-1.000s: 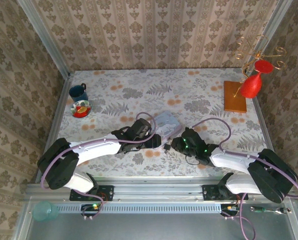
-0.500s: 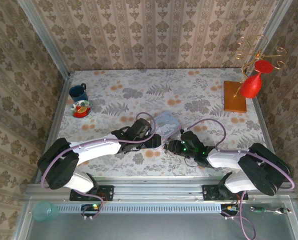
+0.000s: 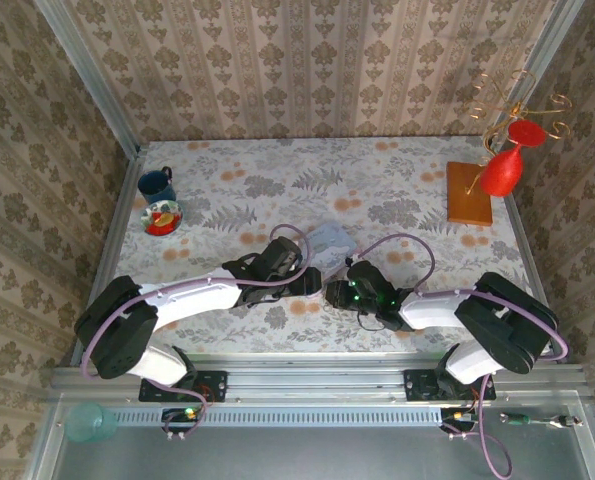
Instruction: Unlock the padlock with the key
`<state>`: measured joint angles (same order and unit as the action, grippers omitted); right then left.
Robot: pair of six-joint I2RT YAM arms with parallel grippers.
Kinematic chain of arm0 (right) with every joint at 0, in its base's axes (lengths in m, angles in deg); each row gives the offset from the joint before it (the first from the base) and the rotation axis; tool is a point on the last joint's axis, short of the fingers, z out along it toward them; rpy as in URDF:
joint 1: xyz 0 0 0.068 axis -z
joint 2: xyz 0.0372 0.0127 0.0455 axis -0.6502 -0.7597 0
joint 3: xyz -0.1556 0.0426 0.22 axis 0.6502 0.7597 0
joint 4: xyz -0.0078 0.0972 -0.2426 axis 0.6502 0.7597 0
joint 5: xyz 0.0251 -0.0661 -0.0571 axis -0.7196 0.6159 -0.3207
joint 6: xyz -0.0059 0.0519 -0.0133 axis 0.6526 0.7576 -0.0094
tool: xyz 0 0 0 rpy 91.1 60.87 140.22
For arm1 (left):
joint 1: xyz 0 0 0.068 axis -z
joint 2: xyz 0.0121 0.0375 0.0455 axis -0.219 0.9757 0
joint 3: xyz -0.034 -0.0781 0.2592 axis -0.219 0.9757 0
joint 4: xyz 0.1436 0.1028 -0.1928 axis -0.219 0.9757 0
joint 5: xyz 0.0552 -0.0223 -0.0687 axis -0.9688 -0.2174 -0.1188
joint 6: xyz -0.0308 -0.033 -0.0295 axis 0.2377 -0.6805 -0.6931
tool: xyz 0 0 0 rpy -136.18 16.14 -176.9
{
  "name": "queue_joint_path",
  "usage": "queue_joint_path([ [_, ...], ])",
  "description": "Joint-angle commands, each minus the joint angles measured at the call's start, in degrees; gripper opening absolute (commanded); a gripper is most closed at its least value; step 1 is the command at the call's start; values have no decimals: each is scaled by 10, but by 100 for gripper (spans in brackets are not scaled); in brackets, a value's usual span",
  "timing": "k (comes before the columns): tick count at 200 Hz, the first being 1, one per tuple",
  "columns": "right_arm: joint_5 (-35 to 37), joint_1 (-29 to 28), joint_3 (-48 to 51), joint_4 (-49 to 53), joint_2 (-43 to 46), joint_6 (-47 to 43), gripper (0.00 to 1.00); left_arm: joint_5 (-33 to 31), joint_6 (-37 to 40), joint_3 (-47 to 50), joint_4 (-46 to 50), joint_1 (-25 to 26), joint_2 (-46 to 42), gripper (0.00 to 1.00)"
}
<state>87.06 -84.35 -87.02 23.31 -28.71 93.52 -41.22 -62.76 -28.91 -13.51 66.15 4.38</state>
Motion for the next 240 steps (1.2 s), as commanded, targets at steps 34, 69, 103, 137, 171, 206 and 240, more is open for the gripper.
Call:
queue_joint_path([
  [34,30,-7,20,10,33,21,22,-15,-8,20,30,-7,-2,62],
  [69,24,-9,18,18,26,16,26,-25,-8,21,35,-9,-4,63],
  [103,24,-14,35,5,27,22,24,-23,-9,22,34,-13,-1,63],
  [137,29,-20,41,13,42,22,21,-22,-10,22,32,-16,2,63],
  [171,36,-21,49,15,51,24,17,-20,-8,20,29,-18,5,62],
  [206,48,-21,69,-5,89,49,12,-17,-6,16,30,-19,10,62],
  [240,69,-14,83,-40,105,87,6,-17,-8,19,22,-16,19,62],
])
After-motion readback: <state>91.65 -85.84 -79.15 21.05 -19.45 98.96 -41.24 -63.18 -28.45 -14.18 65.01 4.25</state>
